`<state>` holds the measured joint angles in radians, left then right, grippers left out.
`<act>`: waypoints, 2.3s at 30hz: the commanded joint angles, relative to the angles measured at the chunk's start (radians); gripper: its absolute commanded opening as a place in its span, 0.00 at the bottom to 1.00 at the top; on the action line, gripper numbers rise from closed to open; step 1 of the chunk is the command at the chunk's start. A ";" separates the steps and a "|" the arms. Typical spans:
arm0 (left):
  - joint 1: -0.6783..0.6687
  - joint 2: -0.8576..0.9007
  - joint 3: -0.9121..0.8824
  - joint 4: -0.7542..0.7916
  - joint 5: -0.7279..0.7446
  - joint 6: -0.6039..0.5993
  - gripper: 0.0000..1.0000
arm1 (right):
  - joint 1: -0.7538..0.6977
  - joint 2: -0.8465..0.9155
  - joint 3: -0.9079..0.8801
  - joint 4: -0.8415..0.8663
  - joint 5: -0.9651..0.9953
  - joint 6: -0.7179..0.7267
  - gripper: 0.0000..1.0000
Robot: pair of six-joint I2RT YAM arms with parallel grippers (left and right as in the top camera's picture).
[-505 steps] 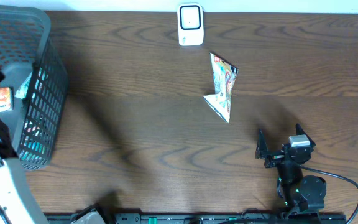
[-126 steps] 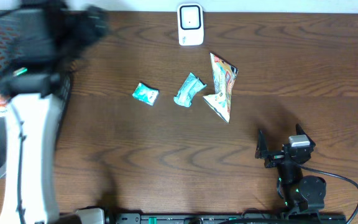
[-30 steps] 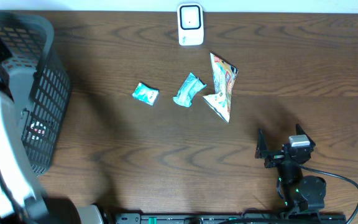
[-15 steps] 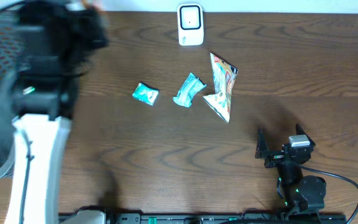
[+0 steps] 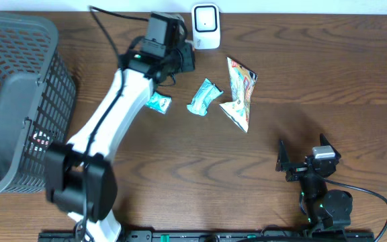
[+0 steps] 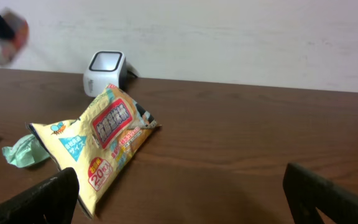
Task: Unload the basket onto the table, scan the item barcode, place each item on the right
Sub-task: 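Carry the orange packet to the scanner and release it on the table, then reach the left gripper into the basket toward the green box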
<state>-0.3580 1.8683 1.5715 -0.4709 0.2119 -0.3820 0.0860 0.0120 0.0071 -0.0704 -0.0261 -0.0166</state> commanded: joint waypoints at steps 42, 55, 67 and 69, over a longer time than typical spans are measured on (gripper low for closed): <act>1.023 -0.583 0.005 -0.279 -0.100 -0.008 0.98 | -0.008 -0.005 -0.002 -0.005 0.005 -0.015 0.99; 1.118 -0.275 0.005 -0.480 -0.209 -0.221 0.98 | -0.008 -0.005 -0.002 -0.005 0.005 -0.015 0.99; 1.107 0.038 0.005 -0.581 -0.208 -0.161 0.98 | -0.008 -0.005 -0.002 -0.005 0.005 -0.015 0.99; 1.093 0.074 0.005 -0.591 -0.196 -0.144 0.98 | -0.008 -0.005 -0.002 -0.005 0.005 -0.015 0.99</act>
<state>0.7555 1.8870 1.5703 -1.0431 0.0193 -0.5560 0.0860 0.0120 0.0071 -0.0704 -0.0257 -0.0166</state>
